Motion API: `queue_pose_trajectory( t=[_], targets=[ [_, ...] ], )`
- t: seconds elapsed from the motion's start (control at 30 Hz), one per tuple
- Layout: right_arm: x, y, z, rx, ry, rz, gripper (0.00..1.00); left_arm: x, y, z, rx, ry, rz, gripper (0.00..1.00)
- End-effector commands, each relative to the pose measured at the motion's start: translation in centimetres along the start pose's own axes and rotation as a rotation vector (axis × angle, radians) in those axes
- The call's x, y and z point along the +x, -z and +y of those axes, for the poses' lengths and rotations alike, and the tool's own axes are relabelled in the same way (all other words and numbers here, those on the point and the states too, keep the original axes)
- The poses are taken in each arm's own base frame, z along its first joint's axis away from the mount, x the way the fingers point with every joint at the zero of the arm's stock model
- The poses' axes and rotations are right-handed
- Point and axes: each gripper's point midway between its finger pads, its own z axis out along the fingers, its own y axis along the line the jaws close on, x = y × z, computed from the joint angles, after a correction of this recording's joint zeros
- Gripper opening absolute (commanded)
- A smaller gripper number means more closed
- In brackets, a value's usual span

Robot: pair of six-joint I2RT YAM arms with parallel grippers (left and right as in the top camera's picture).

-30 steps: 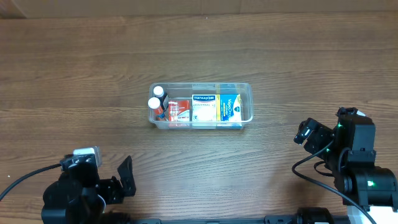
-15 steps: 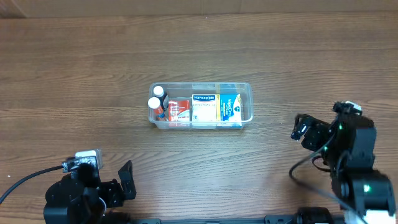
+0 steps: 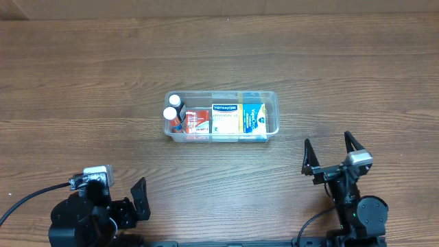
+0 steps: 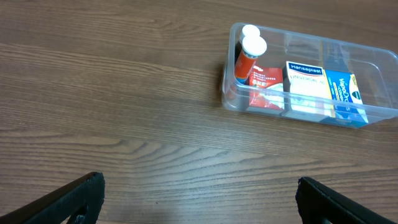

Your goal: Pack container

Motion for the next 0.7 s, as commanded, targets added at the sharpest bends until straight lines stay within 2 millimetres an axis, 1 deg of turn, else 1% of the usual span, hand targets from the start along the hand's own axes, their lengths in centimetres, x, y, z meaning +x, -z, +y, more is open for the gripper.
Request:
queue_pose_trajectory(
  t=[0.0,0.07,0.13,0.67],
  targets=[
    [2.05,-0.13,-0.20,0.006,0.085,0.044,1.00,-0.01,0.00,0.07,-0.003,0.015,-0.007,1.00],
    [2.07,-0.12,-0.34,0.014,0.127,0.045,1.00,-0.01,0.00,0.07,-0.003,0.015,-0.007,1.00],
    [2.05,-0.13,-0.31,0.013,0.095,0.044,1.00,-0.01,0.00,0.07,-0.003,0.015,-0.007,1.00],
    [2.05,-0.13,-0.33,0.014,0.095,0.044,1.00,-0.01,0.00,0.07,-0.003,0.015,-0.007,1.00]
  ],
)
